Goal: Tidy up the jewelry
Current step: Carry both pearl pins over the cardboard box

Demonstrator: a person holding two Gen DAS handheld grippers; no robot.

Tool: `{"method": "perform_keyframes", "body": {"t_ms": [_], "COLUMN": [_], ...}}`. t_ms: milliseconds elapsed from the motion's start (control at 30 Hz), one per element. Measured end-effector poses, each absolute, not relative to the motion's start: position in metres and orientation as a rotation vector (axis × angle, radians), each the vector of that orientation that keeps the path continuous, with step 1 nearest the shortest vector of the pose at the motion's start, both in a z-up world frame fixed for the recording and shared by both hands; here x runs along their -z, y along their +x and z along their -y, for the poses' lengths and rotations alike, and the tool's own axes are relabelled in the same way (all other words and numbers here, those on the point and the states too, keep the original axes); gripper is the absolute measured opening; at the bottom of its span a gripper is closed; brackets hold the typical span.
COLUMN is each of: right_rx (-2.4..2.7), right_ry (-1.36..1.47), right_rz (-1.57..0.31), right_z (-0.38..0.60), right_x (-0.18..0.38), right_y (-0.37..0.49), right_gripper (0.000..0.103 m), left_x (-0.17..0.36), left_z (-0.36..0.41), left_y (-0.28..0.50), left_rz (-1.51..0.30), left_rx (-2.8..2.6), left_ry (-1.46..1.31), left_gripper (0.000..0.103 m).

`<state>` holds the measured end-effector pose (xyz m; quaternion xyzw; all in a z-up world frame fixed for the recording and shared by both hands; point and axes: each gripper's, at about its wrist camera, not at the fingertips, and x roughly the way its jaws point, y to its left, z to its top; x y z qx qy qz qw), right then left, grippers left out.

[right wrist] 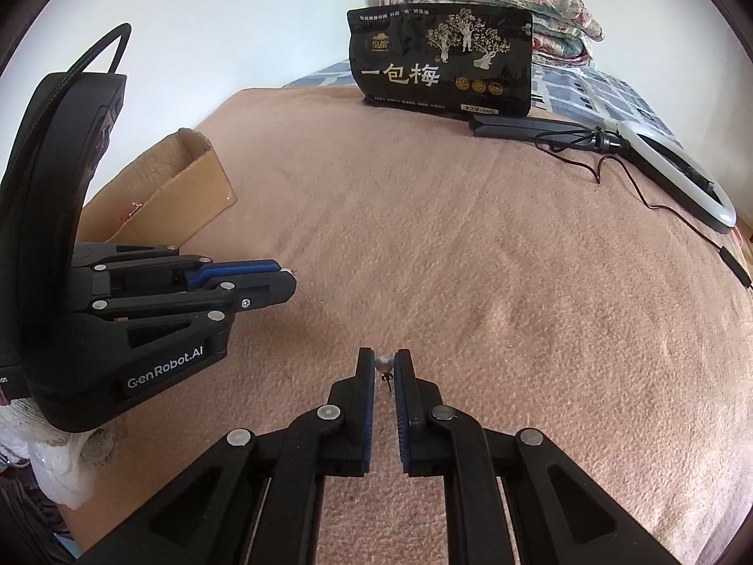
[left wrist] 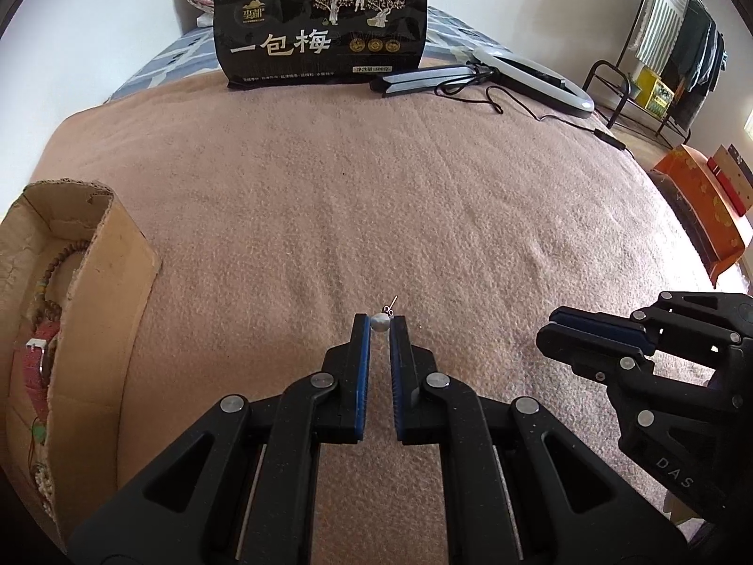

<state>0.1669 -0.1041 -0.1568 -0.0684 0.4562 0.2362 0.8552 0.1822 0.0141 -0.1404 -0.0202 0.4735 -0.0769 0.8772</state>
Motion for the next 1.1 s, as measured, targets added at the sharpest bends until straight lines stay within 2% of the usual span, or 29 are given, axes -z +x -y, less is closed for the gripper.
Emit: {"method": "perform_keyframes", "body": {"t_ms": [1100], "right_rx": [-0.551], "right_ry": [-0.188], "right_rz": [-0.870], "right_z": [0.040], "right_x": [0.079], "right_y": [0.105], "right_gripper": [0.006], "left_x": [0.049], "left_z": [-0.110], "left_y": [0.110], "left_rz": [-0.801], "left_rx": [0.046], "left_ry": [-0.116], "left_gripper": [0.006]}}
